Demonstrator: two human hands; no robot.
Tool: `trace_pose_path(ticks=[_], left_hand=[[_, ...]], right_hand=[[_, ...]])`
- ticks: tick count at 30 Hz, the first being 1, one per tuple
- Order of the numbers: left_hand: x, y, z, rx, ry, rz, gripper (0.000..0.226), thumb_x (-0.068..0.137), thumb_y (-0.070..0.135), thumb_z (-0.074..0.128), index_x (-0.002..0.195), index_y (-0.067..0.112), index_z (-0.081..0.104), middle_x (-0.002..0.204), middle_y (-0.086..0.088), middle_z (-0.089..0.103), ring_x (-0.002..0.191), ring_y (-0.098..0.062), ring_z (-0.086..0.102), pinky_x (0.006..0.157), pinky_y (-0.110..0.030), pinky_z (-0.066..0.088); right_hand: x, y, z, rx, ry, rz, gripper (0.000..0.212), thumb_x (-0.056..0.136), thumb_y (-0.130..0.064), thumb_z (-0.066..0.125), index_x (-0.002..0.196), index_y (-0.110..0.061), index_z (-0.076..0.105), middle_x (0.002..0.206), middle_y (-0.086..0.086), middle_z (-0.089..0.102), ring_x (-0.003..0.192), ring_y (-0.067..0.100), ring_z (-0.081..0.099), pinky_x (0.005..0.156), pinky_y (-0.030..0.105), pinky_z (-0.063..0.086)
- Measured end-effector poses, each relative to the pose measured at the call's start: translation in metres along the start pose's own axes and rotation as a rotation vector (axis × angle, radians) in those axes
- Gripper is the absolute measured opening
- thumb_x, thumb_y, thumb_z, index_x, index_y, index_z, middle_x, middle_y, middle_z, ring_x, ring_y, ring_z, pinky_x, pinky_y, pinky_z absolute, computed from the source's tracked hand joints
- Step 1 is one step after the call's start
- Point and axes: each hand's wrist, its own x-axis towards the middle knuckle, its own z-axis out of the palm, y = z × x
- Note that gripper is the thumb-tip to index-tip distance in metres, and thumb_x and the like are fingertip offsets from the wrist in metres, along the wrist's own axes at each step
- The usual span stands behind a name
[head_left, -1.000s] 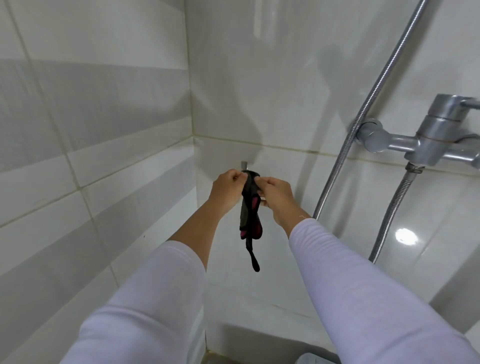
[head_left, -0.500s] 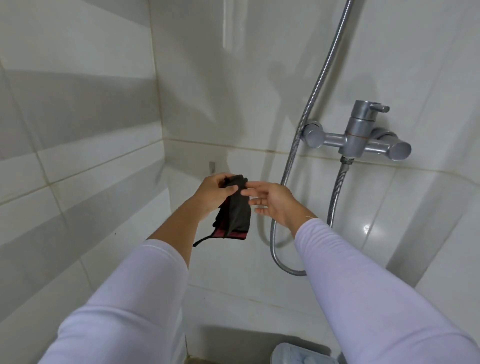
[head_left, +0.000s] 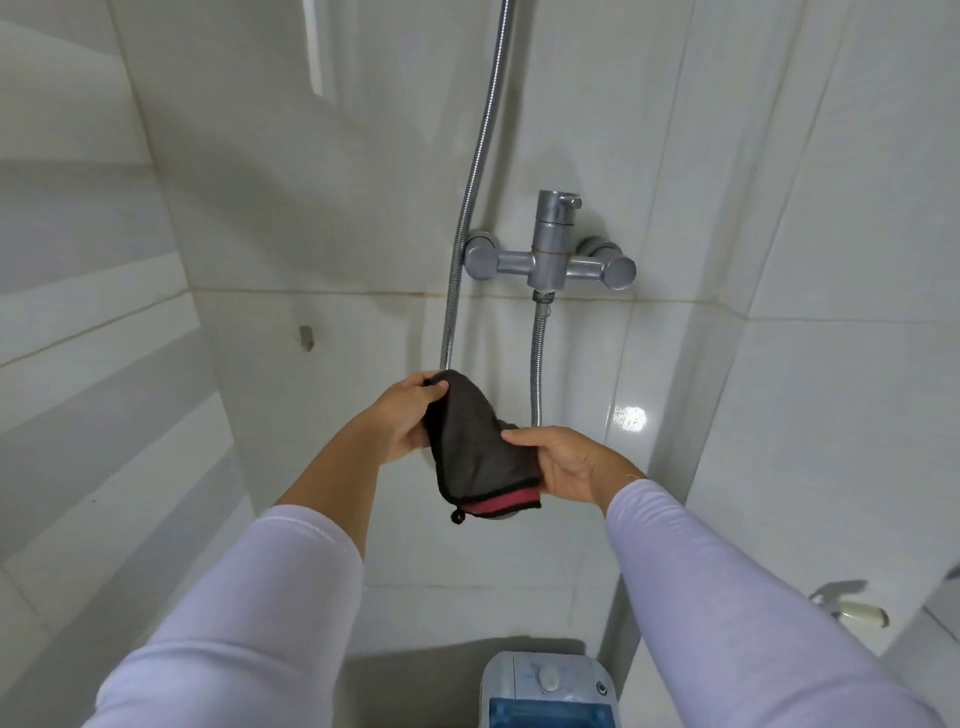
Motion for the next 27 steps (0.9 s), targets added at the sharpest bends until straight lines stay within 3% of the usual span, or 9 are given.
trace_pose_path(ticks=[3, 5, 8, 10, 12, 17, 20, 23, 27], left_hand=[[0.004, -0.016, 0.02, 0.007, -0.103, -0.22, 0.044, 0.102, 0.036, 0.035, 0.129, 0.004, 0.047, 0.121, -0.015, 0.06, 0.11, -0.03, 0.06, 0.091, -0.046, 0.05], [0.005, -0.024, 0.034, 0.053, -0.213, -0.325, 0.052, 0.097, 0.046, 0.043, 0.129, 0.005, 0.042, 0.123, -0.019, 0.059, 0.107, -0.032, 0.062, 0.09, -0.046, 0.052], [0.014, -0.035, 0.049, 0.113, -0.279, -0.32, 0.083, 0.087, 0.026, 0.067, 0.15, 0.02, 0.013, 0.139, -0.02, 0.049, 0.102, -0.031, 0.066, 0.083, -0.043, 0.056], [0.021, -0.04, 0.059, 0.155, -0.3, -0.278, 0.094, 0.08, 0.006, 0.073, 0.151, 0.021, 0.013, 0.138, -0.016, 0.053, 0.106, -0.029, 0.064, 0.087, -0.04, 0.053], [0.026, -0.043, 0.069, 0.272, -0.328, -0.252, 0.082, 0.076, -0.003, 0.075, 0.143, 0.016, 0.034, 0.135, -0.014, 0.055, 0.111, -0.027, 0.062, 0.092, -0.035, 0.052], [0.04, -0.059, 0.09, 0.719, -0.346, -0.159, 0.051, 0.07, 0.0, 0.079, 0.117, 0.014, 0.065, 0.116, -0.004, 0.063, 0.113, -0.02, 0.06, 0.102, -0.031, 0.048], [0.047, -0.08, 0.103, 0.933, -0.325, -0.098, 0.038, 0.07, 0.011, 0.08, 0.107, 0.013, 0.071, 0.106, -0.004, 0.068, 0.106, -0.02, 0.063, 0.096, -0.029, 0.051], [0.05, -0.112, 0.113, 1.008, -0.331, -0.11, 0.037, 0.073, 0.019, 0.079, 0.108, 0.01, 0.07, 0.102, -0.004, 0.064, 0.098, -0.018, 0.062, 0.082, -0.024, 0.055], [0.052, -0.166, 0.117, 1.118, -0.371, -0.088, 0.038, 0.079, 0.033, 0.073, 0.112, 0.016, 0.069, 0.105, 0.001, 0.063, 0.097, -0.014, 0.055, 0.077, -0.023, 0.044]], right_hand=[[-0.012, -0.002, -0.016, 0.03, 0.079, -0.033, 0.033, 0.091, -0.018, 0.053, 0.124, -0.01, 0.057, 0.116, 0.01, 0.064, 0.105, 0.026, 0.059, 0.095, 0.035, 0.046], [-0.019, -0.002, -0.027, 0.042, 0.137, -0.051, 0.035, 0.093, -0.017, 0.052, 0.126, -0.007, 0.055, 0.117, 0.013, 0.063, 0.102, 0.026, 0.06, 0.09, 0.033, 0.049], [-0.026, 0.002, -0.044, 0.054, 0.223, -0.075, 0.03, 0.093, -0.014, 0.053, 0.122, -0.006, 0.056, 0.107, 0.012, 0.065, 0.092, 0.024, 0.063, 0.081, 0.034, 0.053], [-0.032, 0.005, -0.054, 0.019, 0.255, -0.078, 0.024, 0.091, -0.011, 0.056, 0.115, -0.007, 0.059, 0.103, 0.01, 0.067, 0.091, 0.022, 0.065, 0.084, 0.036, 0.053], [-0.038, 0.009, -0.063, -0.055, 0.306, -0.061, 0.019, 0.088, -0.007, 0.061, 0.106, -0.01, 0.06, 0.101, 0.008, 0.067, 0.089, 0.02, 0.065, 0.083, 0.035, 0.054], [-0.048, 0.029, -0.091, -0.096, 0.362, 0.04, 0.068, 0.077, 0.001, 0.071, 0.131, -0.026, 0.041, 0.123, 0.01, 0.054, 0.111, 0.027, 0.059, 0.093, 0.039, 0.052], [-0.051, 0.052, -0.102, -0.35, 0.302, 0.156, 0.06, 0.077, -0.001, 0.072, 0.132, -0.013, 0.05, 0.121, 0.007, 0.056, 0.113, 0.025, 0.057, 0.098, 0.035, 0.05], [-0.052, 0.084, -0.113, -0.543, 0.309, 0.234, 0.047, 0.077, -0.003, 0.072, 0.122, -0.003, 0.058, 0.111, 0.01, 0.06, 0.101, 0.022, 0.059, 0.092, 0.031, 0.052], [-0.047, 0.135, -0.133, -0.67, 0.396, 0.275, 0.037, 0.078, -0.017, 0.071, 0.111, -0.005, 0.062, 0.105, 0.006, 0.059, 0.099, 0.021, 0.056, 0.082, 0.028, 0.05]])
